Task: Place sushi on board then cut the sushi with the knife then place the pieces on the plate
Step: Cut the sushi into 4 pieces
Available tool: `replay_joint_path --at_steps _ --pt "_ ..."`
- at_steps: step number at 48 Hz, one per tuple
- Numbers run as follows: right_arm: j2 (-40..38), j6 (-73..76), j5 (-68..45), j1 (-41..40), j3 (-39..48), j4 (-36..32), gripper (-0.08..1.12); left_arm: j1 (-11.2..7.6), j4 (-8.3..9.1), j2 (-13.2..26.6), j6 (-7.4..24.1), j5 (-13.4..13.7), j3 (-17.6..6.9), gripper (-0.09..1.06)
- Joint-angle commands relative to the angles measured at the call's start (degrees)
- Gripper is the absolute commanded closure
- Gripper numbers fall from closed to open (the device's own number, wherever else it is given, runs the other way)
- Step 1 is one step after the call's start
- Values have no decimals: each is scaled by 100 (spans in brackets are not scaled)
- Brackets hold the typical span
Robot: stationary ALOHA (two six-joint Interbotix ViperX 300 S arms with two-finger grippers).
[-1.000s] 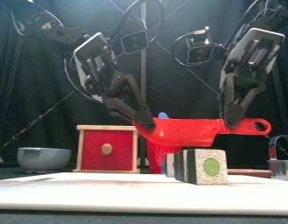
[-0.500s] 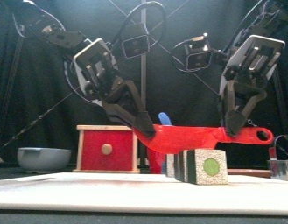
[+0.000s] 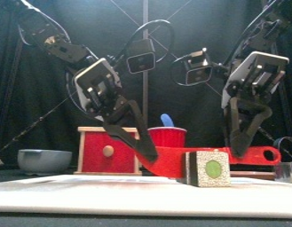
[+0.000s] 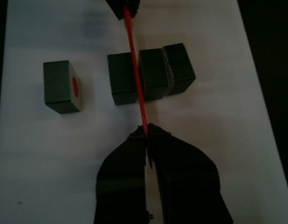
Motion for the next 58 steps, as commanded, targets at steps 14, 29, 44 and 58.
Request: replay_joint_path --at_steps 14,29,44,58 --pt "-9 26 35 158 -35 193 67 -193 -158 -35 9 53 -97 61" --pt "-132 18 88 211 -88 193 67 -255 -237 -97 18 53 -132 61" --pt "-738 26 325 141 -202 -97 67 -237 -167 -501 18 220 -123 61" --pt "-1028 26 272 202 -185 18 67 -360 -185 -571 18 325 -237 61"
